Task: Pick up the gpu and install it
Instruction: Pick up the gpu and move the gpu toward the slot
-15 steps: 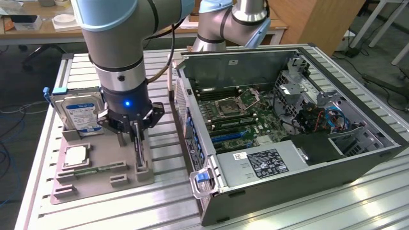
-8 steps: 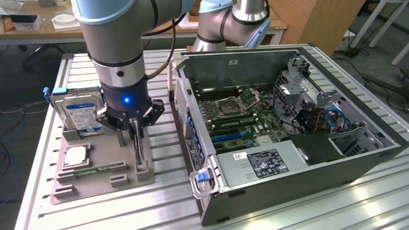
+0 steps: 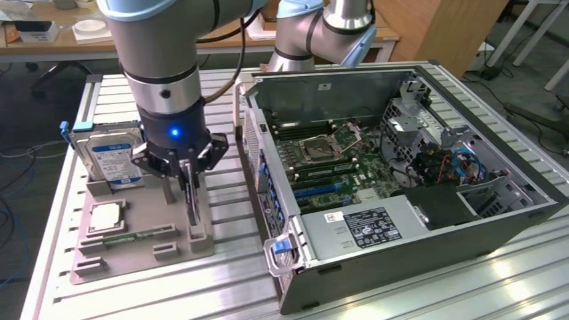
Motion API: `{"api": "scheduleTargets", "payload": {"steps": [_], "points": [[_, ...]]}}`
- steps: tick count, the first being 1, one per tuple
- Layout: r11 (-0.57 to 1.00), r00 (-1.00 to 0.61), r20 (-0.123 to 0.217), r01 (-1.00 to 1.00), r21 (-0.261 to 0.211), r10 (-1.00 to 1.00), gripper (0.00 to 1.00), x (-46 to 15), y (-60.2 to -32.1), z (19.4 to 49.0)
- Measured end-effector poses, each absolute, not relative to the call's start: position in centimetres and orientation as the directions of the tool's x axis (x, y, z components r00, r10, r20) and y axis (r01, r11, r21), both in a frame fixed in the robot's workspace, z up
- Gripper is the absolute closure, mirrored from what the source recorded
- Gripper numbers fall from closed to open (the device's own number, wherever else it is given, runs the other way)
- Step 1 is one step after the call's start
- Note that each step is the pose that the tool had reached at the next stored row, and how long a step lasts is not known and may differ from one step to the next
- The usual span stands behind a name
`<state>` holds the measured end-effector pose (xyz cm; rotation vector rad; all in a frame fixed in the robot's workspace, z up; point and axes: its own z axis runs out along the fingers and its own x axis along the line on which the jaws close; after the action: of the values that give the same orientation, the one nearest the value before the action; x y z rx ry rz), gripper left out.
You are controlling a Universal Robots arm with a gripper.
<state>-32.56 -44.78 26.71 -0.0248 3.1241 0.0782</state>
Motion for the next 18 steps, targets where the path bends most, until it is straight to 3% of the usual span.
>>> {"api": "scheduleTargets", "payload": {"steps": [18], "points": [[0.999, -1.000, -0.017, -0.016, 0.050, -0.015, 0.73, -32.6, -44.8, 28.5]]}}
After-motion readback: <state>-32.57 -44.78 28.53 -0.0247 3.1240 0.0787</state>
